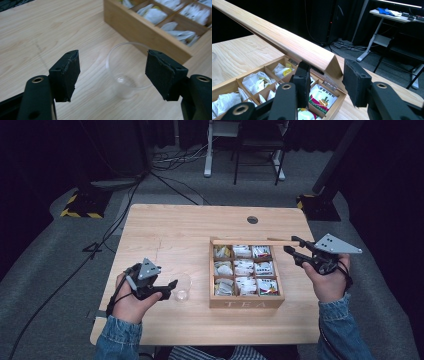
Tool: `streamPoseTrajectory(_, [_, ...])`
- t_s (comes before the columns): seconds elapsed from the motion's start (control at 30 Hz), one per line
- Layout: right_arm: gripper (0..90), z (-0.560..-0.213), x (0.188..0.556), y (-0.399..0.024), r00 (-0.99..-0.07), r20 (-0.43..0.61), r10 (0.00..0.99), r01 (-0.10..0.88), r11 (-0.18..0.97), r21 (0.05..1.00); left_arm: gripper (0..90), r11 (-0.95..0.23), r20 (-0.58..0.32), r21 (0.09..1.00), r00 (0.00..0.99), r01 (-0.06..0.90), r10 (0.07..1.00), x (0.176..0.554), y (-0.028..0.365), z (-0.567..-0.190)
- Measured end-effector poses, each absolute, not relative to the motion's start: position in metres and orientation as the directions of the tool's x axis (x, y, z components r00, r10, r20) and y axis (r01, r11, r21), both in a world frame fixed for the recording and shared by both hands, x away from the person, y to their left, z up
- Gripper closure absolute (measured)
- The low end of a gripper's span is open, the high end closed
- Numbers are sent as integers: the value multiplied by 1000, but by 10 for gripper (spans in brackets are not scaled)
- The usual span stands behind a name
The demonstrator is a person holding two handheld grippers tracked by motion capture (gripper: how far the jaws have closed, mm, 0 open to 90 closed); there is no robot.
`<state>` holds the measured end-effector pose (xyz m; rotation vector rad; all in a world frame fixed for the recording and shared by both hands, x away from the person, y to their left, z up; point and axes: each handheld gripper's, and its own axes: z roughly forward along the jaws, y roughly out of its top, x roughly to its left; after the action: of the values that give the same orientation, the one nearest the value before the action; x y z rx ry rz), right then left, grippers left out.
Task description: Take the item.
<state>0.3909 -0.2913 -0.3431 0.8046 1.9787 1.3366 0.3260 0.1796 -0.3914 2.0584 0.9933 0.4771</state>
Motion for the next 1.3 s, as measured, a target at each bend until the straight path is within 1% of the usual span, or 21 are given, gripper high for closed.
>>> streamPoseTrajectory(0.03, [584,-343,391,-291,-628,-150,764,146,305,941,286,-386,-2,784,623,487,782,326,180,-391])
streamPoseTrajectory(0.07, [584,-343,391,-291,-625,-153,766,143,305,941,286,-395,-3,789,646,470,763,325,170,-389])
streamPoseTrajectory(0.1, [584,-343,391,-291,-625,-153,766,143,305,941,286,-395,-3,789,646,470,763,325,170,-389])
streamPoseTrajectory(0.13, [584,-343,392,-291,-626,-154,764,143,306,941,287,-404,-2,793,664,457,748,325,162,-388])
streamPoseTrajectory(0.17, [583,-343,392,-291,-628,-152,763,143,306,941,288,-404,-2,793,664,457,748,325,162,-388])
streamPoseTrajectory(0.37, [582,-343,393,-292,-633,-147,760,140,299,944,290,-446,17,794,719,413,695,327,132,-388])
streamPoseTrajectory(0.43, [581,-344,393,-292,-633,-143,761,143,296,945,293,-450,16,795,727,408,687,328,127,-389])
streamPoseTrajectory(0.5, [581,-344,393,-293,-633,-140,761,144,294,945,300,-454,3,799,752,395,660,332,113,-390])
streamPoseTrajectory(0.57, [581,-344,393,-292,-633,-141,761,144,294,945,315,-454,-6,800,761,393,649,333,108,-390])
streamPoseTrajectory(0.67, [580,-345,393,-293,-634,-138,761,145,293,945,341,-478,-5,794,790,376,613,338,87,-394])
streamPoseTrajectory(0.7, [580,-345,393,-293,-634,-137,761,145,291,946,355,-478,-5,794,790,376,613,338,87,-394])
streamPoseTrajectory(0.73, [580,-345,393,-293,-634,-137,761,145,291,946,355,-484,-4,793,798,370,603,340,82,-395])
streamPoseTrajectory(0.87, [578,-346,393,-293,-636,-133,760,146,288,946,402,-520,-5,779,832,351,555,345,62,-402])
streamPoseTrajectory(1.07, [577,-346,394,-293,-638,-131,758,147,287,946,416,-547,-7,762,849,346,528,352,45,-414])
streamPoseTrajectory(1.3, [575,-347,394,-293,-638,-129,759,148,286,947,451,-581,7,735,852,351,524,356,38,-423])
